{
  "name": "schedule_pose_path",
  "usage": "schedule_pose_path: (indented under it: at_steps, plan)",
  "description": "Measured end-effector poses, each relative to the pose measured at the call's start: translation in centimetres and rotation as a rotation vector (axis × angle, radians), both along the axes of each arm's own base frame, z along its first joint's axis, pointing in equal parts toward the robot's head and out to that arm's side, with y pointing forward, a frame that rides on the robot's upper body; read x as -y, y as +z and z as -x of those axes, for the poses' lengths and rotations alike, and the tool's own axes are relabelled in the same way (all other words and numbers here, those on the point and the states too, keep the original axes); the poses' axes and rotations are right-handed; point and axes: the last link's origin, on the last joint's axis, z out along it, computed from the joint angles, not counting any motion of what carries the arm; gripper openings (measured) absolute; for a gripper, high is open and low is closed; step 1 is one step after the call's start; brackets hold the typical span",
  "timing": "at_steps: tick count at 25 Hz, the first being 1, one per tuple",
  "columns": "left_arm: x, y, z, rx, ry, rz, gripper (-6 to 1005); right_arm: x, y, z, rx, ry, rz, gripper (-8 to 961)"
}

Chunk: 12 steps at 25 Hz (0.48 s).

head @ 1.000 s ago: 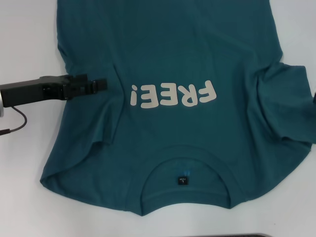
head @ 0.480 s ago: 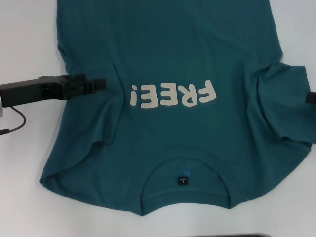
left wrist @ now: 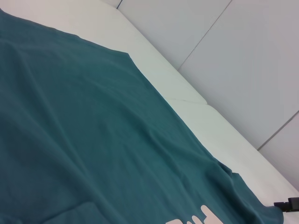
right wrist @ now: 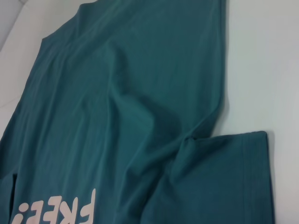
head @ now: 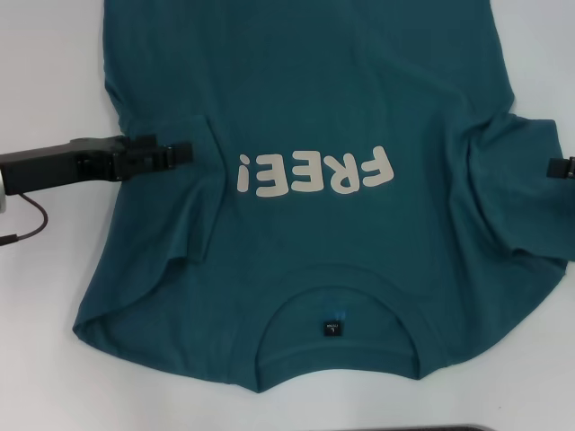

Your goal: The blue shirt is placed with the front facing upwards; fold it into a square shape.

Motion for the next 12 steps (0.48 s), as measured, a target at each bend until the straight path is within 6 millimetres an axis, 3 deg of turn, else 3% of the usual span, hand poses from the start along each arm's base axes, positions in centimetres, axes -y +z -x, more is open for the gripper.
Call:
schedule_pose_path:
  at_steps: [12]
  plan:
    - [-0.19,0.01,-0.01,-0.006,0.001,-0.007,885,-0.04,-0.49,0.02,-0.010,0.003,0.008,907]
